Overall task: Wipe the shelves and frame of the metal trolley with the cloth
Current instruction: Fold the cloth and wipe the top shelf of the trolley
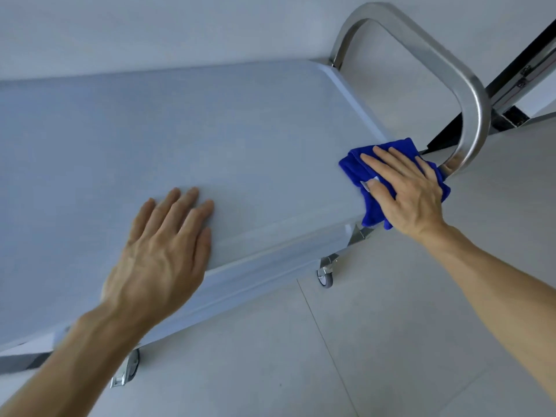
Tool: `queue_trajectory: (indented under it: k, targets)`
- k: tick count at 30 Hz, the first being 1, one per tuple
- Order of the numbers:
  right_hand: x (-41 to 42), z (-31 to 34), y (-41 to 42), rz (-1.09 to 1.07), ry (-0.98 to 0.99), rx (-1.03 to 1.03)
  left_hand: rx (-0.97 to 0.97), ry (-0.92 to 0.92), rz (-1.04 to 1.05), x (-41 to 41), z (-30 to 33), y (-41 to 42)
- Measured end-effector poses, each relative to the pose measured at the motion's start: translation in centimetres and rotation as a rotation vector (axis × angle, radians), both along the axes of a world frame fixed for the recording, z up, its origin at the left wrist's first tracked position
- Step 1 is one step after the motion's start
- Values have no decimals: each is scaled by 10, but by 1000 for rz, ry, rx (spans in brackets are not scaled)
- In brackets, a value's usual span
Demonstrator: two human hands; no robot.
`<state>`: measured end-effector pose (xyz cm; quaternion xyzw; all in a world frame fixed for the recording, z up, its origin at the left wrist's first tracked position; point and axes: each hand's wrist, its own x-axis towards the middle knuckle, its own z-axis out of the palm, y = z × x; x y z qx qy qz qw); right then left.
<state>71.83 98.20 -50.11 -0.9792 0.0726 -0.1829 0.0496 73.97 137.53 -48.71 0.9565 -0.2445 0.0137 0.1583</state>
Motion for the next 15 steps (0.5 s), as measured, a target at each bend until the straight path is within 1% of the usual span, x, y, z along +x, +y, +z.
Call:
queue_trajectory:
  k: [4,8,13,15]
  targets:
    - [1,-12,-1,70,-215,27,16,-91,-20,6,-14,2]
    - [3,-28,-7,138,-413,-5,-12,-200,-3,12,-28,3]
    - [6,-37,-9,205,-640,-15,-89,-399,-34,27,-46,6]
    - [5,-40,-6,196,-713,-17,-117,-484,-23,33,-51,11]
